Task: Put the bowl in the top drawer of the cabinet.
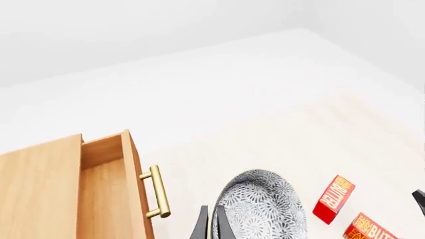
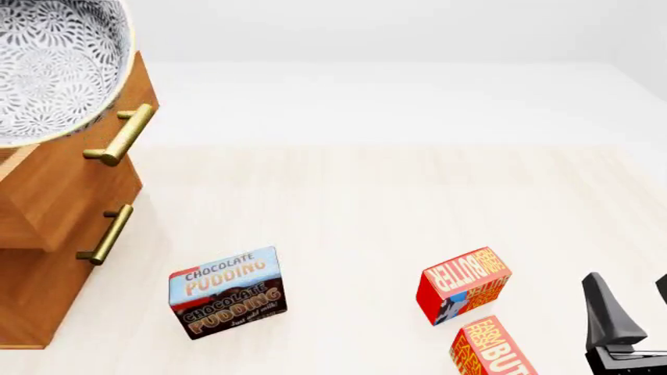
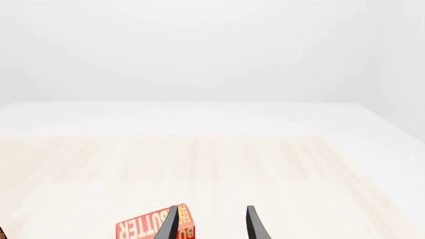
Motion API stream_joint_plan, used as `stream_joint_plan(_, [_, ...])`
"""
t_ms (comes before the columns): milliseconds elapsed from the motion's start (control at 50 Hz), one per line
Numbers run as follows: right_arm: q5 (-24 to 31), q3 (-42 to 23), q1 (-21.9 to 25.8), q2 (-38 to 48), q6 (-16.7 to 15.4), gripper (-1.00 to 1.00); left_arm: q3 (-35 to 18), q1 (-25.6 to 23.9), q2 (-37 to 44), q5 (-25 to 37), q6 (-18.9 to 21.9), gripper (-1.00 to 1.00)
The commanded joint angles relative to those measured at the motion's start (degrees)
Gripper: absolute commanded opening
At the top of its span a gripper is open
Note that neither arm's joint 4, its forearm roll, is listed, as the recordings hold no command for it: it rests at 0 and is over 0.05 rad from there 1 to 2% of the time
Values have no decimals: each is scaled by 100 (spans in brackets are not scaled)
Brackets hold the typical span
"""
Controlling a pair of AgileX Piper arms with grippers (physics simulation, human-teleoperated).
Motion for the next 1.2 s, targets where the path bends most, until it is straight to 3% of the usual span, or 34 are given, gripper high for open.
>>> stream_joint_plan(20, [0, 0, 6, 1, 1, 100, -346, 135, 285, 32, -275, -100])
stream_joint_plan(280, [-1, 0, 17, -2, -4, 100, -659, 339, 286, 366, -602, -100])
stream_joint_plan(380, [0, 0, 14, 0, -1, 100, -764, 389, 328, 578, -982, -100])
stream_joint_plan(820, [-1, 0, 21, 1, -2, 100, -859, 1113, 594, 623, -1304, -100])
stream_joint_plan(960, [-2, 0, 24, -3, -2, 100, -856, 1366, 712, 669, -1486, -100])
stream_joint_plan(980, [-2, 0, 20, -4, -1, 100, -738, 1328, 691, 695, -1703, -100])
stream_joint_plan(1140, [-3, 0, 25, -7, 3, 100, -989, 1603, 796, 729, -1586, -100])
stream_joint_plan(1200, [-4, 0, 28, -9, 3, 100, -1007, 1690, 805, 757, -1774, -100])
